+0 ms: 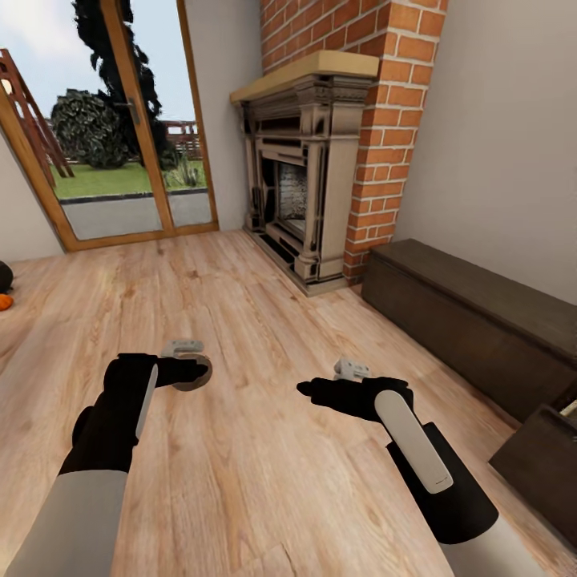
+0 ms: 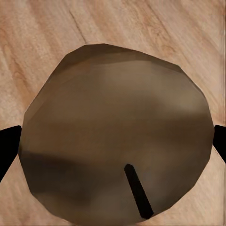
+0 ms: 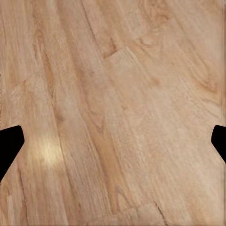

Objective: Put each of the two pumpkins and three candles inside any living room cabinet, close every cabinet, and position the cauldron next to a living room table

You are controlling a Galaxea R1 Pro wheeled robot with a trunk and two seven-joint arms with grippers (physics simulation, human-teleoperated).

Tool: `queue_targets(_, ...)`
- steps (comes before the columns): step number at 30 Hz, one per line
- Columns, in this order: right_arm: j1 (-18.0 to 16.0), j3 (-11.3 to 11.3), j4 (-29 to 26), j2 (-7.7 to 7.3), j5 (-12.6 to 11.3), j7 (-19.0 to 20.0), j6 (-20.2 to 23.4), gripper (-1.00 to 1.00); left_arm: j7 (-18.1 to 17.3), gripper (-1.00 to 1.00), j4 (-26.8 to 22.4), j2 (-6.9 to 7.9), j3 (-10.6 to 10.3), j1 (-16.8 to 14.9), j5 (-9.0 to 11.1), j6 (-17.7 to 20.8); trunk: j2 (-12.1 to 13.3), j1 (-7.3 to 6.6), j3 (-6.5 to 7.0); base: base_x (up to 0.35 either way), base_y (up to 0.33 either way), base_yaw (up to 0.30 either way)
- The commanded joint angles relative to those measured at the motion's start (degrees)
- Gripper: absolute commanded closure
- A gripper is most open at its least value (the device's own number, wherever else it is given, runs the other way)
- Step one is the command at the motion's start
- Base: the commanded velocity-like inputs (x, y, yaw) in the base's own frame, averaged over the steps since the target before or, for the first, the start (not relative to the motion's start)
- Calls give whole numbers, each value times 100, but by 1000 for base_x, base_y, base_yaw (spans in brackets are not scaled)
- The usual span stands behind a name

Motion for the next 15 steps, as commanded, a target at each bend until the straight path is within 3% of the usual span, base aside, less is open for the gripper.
queue_targets(1, -6, 10, -5, -1, -49, -60, 4, -100, -59, 100, -6, 0, 4, -1, -76, 17, 0, -3, 21, -1, 0, -100)
queue_targets(15, -6, 4, -7, 28, -46, -60, 5, -100, -59, 100, 2, -1, -2, -2, -76, 17, 18, -39, 340, 0, 0, -15)
